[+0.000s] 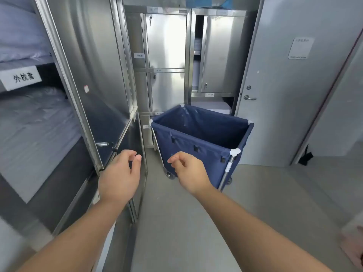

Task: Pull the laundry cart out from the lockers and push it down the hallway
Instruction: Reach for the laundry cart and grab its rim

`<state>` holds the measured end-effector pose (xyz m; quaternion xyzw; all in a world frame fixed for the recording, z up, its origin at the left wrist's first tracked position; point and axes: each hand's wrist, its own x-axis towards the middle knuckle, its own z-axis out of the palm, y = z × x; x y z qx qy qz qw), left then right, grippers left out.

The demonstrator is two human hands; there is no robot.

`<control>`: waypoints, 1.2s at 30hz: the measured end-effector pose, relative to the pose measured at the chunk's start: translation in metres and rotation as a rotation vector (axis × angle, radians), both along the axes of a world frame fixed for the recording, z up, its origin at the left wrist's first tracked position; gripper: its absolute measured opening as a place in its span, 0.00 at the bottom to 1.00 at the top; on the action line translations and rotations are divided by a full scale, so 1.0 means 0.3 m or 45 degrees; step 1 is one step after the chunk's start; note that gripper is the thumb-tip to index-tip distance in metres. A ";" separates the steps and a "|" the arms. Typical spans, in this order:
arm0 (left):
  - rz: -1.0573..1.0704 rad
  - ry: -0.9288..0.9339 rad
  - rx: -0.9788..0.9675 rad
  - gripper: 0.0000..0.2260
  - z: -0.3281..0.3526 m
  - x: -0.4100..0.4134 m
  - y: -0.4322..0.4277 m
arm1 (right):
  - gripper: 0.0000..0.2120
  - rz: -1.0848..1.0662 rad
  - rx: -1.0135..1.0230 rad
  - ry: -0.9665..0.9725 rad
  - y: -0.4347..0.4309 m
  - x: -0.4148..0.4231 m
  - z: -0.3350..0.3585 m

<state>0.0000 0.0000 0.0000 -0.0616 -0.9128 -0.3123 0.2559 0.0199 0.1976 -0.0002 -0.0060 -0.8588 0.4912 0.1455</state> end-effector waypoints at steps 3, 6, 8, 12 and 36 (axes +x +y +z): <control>0.034 0.011 -0.004 0.13 -0.010 -0.103 0.044 | 0.12 0.002 -0.015 0.015 0.048 -0.109 -0.001; 0.054 -0.059 0.023 0.12 -0.015 -0.221 0.097 | 0.13 0.018 -0.099 -0.014 0.107 -0.221 -0.015; 0.055 -0.125 0.065 0.13 -0.015 -0.307 0.133 | 0.14 0.019 -0.168 -0.059 0.151 -0.282 -0.040; 0.056 -0.179 0.030 0.11 -0.039 -0.445 0.213 | 0.14 0.010 -0.227 -0.107 0.241 -0.425 -0.088; -0.125 -0.346 0.005 0.18 -0.212 -1.770 0.354 | 0.06 -0.164 -0.045 -0.246 0.352 -1.634 -0.183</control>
